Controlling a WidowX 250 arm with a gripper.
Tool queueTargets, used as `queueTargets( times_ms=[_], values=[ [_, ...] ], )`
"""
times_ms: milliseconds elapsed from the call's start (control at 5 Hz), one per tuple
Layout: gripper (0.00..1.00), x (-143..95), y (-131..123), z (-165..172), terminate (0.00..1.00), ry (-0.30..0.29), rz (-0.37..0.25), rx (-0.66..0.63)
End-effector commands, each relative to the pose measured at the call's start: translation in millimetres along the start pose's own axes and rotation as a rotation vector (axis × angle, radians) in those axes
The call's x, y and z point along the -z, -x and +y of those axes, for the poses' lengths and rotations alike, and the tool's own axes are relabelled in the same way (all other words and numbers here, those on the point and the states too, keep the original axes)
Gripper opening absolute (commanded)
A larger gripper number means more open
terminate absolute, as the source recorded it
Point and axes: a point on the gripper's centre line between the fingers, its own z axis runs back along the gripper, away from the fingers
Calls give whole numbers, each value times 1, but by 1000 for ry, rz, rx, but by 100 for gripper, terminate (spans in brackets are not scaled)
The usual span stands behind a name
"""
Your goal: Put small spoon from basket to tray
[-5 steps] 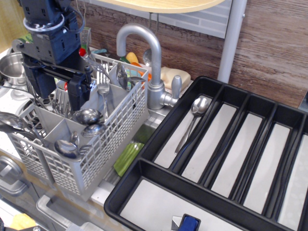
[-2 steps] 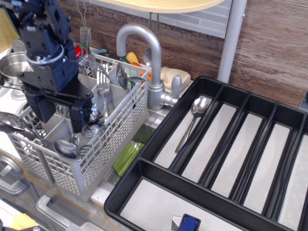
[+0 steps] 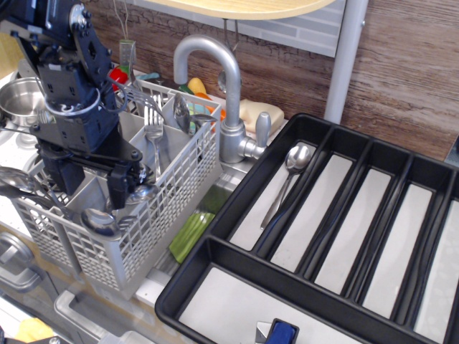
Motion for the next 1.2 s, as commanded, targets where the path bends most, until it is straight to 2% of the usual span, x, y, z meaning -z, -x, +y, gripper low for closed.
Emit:
queueTargets(
  times_ms=[0, 600, 800, 1000],
  values=[
    [100, 6, -6, 2, 0, 32, -2, -2],
    [100, 27, -5, 13, 0, 56, 8, 13],
    [0, 34, -3, 15, 0, 64, 6, 7],
    [0, 33, -2, 14, 0, 48, 2, 17]
  ],
)
